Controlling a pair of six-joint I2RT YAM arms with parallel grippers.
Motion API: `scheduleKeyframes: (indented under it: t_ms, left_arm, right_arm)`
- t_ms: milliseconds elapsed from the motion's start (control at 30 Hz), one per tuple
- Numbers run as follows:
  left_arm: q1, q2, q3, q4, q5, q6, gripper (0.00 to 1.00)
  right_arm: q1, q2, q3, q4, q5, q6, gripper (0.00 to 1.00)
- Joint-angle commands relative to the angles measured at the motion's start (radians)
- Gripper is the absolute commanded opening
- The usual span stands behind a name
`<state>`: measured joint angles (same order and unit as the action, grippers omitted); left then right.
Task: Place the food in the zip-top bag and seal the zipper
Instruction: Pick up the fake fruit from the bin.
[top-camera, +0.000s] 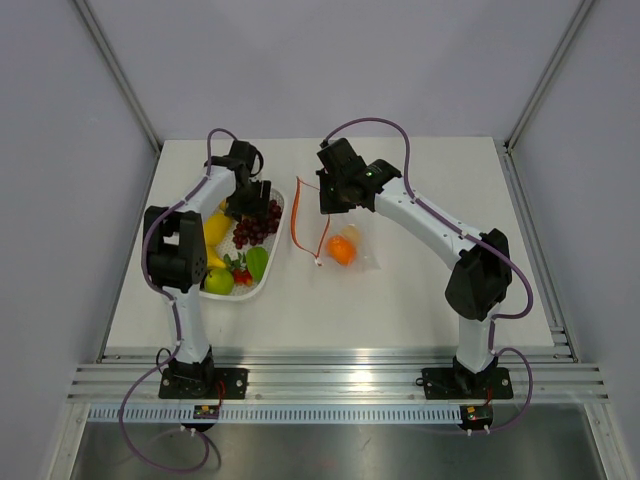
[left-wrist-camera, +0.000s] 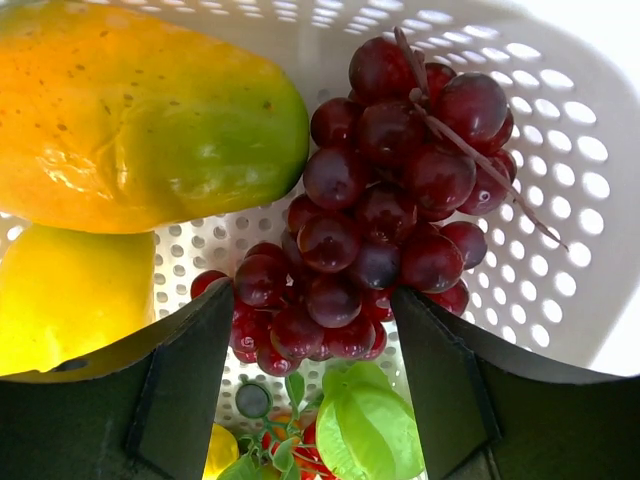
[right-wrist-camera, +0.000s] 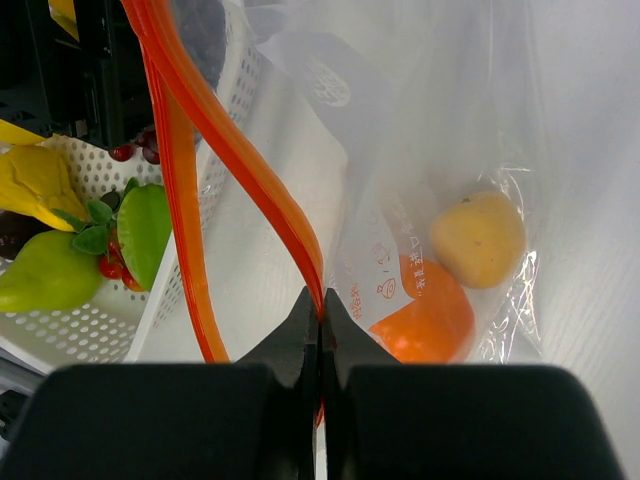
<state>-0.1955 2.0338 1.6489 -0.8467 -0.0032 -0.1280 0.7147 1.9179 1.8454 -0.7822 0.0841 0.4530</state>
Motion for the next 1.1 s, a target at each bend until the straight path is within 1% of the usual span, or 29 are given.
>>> scheduleKeyframes:
  t_ms: [0,33,67,133,167,233,267,300,333,367,400,433,500,567,733,833,1067]
  left_arm:
    - [-0.002,0.035,0.012,0.026,-0.003,0.010,0.68]
    - [-0.002,0.043,0.012,0.028,-0.003,0.004,0.67]
    - [-0.004,0.051,0.012,0.028,0.024,-0.001,0.59]
    - [-0.007,0.065,0.015,0.024,0.023,-0.010,0.52]
    - [-0.007,0.066,0.017,0.020,0.019,-0.010,0.44]
    - [-0.009,0.060,0.023,0.006,0.008,-0.015,0.34]
    - [-0.009,0.052,0.025,0.002,0.008,-0.018,0.32]
    - [-0.009,0.046,0.026,-0.002,0.008,-0.018,0.22]
    - [-0.009,0.030,0.026,-0.011,-0.019,-0.024,0.18]
    - [-0.009,0.022,0.026,-0.015,-0.024,-0.028,0.12]
    - [-0.007,0.010,0.026,-0.023,-0.024,-0.035,0.03]
    - [-0.005,-0.003,0.020,-0.029,-0.024,-0.053,0.00]
    - [-0.002,-0.049,0.000,-0.025,-0.002,-0.070,0.00]
    - [0.007,-0.107,-0.038,-0.005,0.055,-0.097,0.00]
    - [0.048,-0.216,-0.075,0.017,0.112,-0.139,0.00]
    - [0.077,-0.280,-0.070,0.020,0.152,-0.153,0.00]
    - [0.093,-0.389,0.017,-0.022,0.222,-0.165,0.00]
  right_arm:
    - [0.015,-0.016,0.044,0.031,-0.020,0.012,0.00]
    - [0.015,-0.016,0.044,0.031,-0.021,0.012,0.00]
    - [0.015,-0.017,0.044,0.029,-0.021,0.012,0.00]
    - [0.015,-0.019,0.041,0.032,-0.020,0.013,0.00]
    - [0.015,-0.020,0.041,0.029,-0.018,0.012,0.00]
    - [0.015,-0.023,0.038,0.032,-0.020,0.013,0.00]
    - [0.015,-0.023,0.040,0.031,-0.018,0.013,0.00]
    - [0.014,-0.025,0.040,0.034,-0.020,0.012,0.00]
    - [0.015,-0.025,0.040,0.034,-0.020,0.013,0.00]
    - [0.015,-0.026,0.040,0.035,-0.020,0.012,0.00]
    - [0.015,-0.030,0.037,0.035,-0.020,0.013,0.00]
    - [0.015,-0.028,0.037,0.035,-0.020,0.012,0.00]
    - [0.015,-0.031,0.035,0.035,-0.017,0.012,0.00]
    - [0.015,-0.037,0.029,0.040,-0.014,0.012,0.00]
    - [0.015,-0.040,0.015,0.044,-0.015,0.009,0.00]
    - [0.015,-0.040,0.017,0.047,-0.018,0.009,0.00]
    - [0.015,-0.031,0.031,0.046,-0.021,0.007,0.00]
